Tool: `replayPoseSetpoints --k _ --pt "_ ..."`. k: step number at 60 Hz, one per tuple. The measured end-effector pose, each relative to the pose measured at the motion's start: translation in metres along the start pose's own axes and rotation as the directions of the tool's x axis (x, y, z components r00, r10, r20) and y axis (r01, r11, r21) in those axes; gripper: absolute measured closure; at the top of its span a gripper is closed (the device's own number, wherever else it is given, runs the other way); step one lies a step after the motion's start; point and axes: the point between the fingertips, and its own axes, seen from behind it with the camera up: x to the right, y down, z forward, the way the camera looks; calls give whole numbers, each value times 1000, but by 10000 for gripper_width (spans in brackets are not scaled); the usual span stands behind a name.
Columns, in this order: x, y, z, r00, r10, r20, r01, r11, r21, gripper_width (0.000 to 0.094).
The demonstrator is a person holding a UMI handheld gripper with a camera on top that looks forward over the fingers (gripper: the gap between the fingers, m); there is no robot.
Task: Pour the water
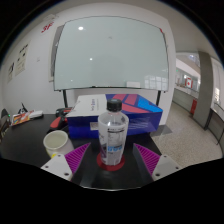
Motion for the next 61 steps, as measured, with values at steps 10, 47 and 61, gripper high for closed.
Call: replayPoseSetpoints --k 10,47,61 --pt "-17 3 -88 1000 -10 -13 10 1000 -3 85" --pt "-65 56 -339 999 -47 12 48 999 -21 93" --pt "-51 54 -348 998 -55 -22 54 998 -14 93"
